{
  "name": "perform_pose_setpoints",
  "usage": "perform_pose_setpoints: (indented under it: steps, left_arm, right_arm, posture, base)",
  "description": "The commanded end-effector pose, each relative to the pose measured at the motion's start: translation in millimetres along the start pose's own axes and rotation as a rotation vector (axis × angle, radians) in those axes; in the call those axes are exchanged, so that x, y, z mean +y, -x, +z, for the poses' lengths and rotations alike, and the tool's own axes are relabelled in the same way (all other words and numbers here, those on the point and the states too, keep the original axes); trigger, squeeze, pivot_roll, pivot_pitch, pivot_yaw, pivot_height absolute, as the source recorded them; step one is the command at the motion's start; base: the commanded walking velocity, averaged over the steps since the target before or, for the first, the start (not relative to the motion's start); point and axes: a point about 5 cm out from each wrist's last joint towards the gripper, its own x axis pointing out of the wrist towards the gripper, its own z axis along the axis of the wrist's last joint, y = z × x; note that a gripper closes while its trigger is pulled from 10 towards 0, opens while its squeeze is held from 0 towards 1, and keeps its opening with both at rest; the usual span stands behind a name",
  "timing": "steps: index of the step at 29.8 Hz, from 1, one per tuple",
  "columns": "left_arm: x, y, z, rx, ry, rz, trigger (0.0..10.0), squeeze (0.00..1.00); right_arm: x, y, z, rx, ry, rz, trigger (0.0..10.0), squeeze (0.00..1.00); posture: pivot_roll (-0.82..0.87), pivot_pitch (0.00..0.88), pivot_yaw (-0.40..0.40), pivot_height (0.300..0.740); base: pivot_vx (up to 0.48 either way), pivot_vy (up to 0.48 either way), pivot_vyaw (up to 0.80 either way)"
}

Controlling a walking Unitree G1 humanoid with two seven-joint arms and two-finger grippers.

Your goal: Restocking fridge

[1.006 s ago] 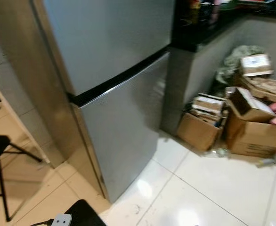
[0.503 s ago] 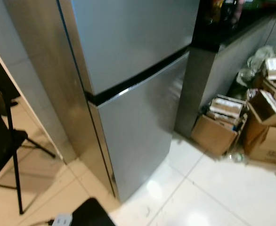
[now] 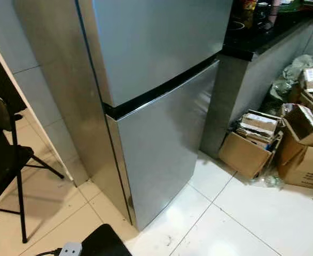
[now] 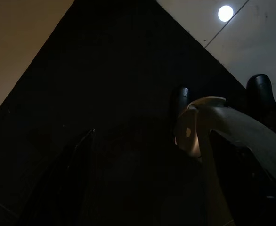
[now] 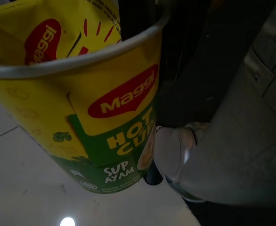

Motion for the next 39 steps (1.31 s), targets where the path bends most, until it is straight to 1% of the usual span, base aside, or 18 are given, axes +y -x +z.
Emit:
perform_pose_setpoints:
  steps: [1,2,13,20,26,33,36,39]
  left_arm:
    - [1.2,0.3,-0.6,0.000,0.002,0.001,10.0,0.00]
    - [1.2,0.3,-0.4,-0.002,0.006,0.002,10.0,0.00]
    - [2.6,0.7,-1.1,-0.004,0.019,0.011,10.0,0.00]
    - [1.9,0.6,-1.7,-0.004,0.018,0.007,10.0,0.00]
    - [0.1,0.4,-1.5,-0.005,0.011,-0.005,10.0,0.00]
    - [-1.6,0.2,-2.3,0.000,0.006,-0.015,10.0,0.00]
    - [-1.8,0.1,-1.1,-0.011,0.029,-0.014,10.0,0.00]
    - [-0.8,0.0,0.2,-0.013,0.025,-0.003,10.0,0.00]
  right_arm:
    - [0.1,0.0,0.4,-0.001,0.007,0.002,10.0,0.00]
    - [0.5,-0.1,0.6,-0.001,0.007,0.004,10.0,0.00]
    - [1.7,-0.2,1.6,-0.006,0.020,0.020,10.0,0.00]
    - [0.9,0.0,2.2,-0.007,0.030,0.017,10.0,0.00]
    - [-0.3,0.1,2.2,-0.007,0.022,0.008,10.0,0.00]
    - [-1.1,0.3,2.1,-0.005,0.028,0.009,10.0,0.00]
    - [-1.6,0.4,2.0,-0.003,0.030,0.009,10.0,0.00]
    - [-1.7,0.4,2.8,-0.004,0.034,0.011,10.0,0.00]
  posture:
    - [-0.13,0.000,0.015,0.740]
    - [-0.13,0.000,0.015,0.740]
    - [-0.13,0.000,0.016,0.740]
    - [-0.13,0.000,0.014,0.740]
    - [-0.13,0.000,0.012,0.740]
    - [-0.13,0.000,0.011,0.740]
    - [-0.13,0.000,0.010,0.740]
    - [-0.13,0.000,0.007,0.740]
  base:
    - [0.000,-0.465,0.00]
    - [0.000,-0.458,0.00]
    - [0.000,0.000,0.00]
    - [0.000,0.000,0.72]
    - [0.000,0.000,0.00]
    - [0.000,-0.463,0.00]
    - [0.000,-0.461,0.00]
    - [0.000,0.000,0.00]
